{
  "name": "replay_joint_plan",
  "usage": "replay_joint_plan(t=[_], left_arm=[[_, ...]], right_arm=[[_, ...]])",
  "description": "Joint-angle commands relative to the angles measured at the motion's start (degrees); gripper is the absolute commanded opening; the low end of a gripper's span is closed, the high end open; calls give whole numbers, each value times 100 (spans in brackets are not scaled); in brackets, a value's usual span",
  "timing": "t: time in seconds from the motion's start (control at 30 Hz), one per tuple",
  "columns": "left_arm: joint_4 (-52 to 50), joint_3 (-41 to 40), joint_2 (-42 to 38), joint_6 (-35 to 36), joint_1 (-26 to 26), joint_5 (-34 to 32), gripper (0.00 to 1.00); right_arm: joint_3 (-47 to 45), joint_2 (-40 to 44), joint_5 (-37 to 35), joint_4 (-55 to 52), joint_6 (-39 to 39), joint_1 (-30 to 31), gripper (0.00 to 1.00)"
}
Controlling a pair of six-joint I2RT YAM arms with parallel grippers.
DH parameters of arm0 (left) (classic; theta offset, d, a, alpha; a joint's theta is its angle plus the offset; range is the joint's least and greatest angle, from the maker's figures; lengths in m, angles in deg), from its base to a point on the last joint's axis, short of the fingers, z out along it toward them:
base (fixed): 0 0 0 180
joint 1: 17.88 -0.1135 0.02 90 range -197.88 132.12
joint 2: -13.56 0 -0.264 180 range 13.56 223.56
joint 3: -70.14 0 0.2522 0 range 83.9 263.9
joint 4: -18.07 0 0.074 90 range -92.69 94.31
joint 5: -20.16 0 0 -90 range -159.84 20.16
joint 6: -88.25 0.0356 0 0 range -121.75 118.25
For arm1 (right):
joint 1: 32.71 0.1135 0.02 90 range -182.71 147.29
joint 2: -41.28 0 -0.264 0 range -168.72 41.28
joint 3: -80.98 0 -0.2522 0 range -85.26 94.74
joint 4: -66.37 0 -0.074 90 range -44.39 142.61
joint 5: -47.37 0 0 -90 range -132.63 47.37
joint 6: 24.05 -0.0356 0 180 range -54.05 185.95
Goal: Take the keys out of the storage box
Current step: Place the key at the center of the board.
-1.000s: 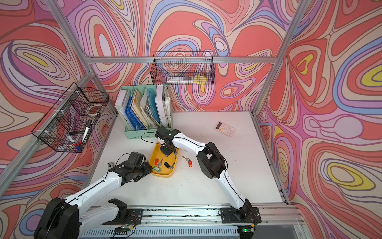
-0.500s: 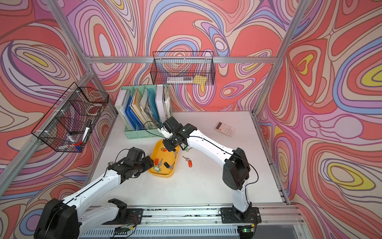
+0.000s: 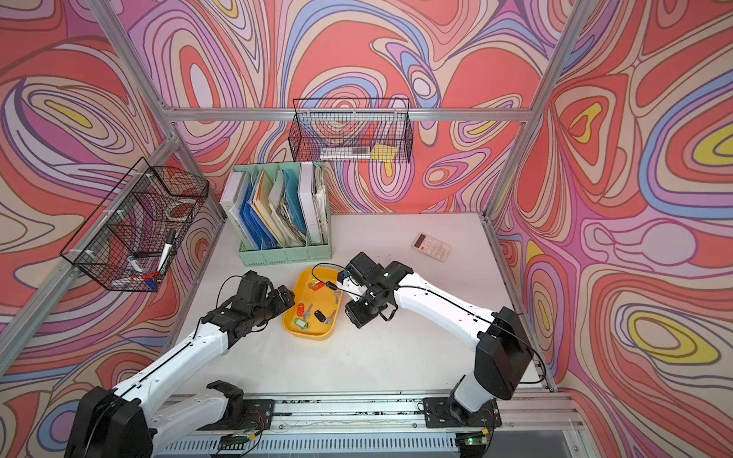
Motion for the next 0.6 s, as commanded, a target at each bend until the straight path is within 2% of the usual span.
replay_joint_plan(t=[0.0, 0.23, 0.43, 0.57], left_arm=[[104, 161, -122, 151, -52, -136, 87], [107, 136, -146, 212, -78, -64, 87], [106, 143, -67, 287, -89, 156, 86], [107, 179, 33, 300, -92, 238, 85]], right_arm=[[-352, 79, 379, 154, -174, -83, 0], [-902, -208, 545, 1082, -257, -177, 0], [-1084, -487, 366, 1313, -271, -264, 1], [-969, -561, 328, 1305, -253, -364, 15]])
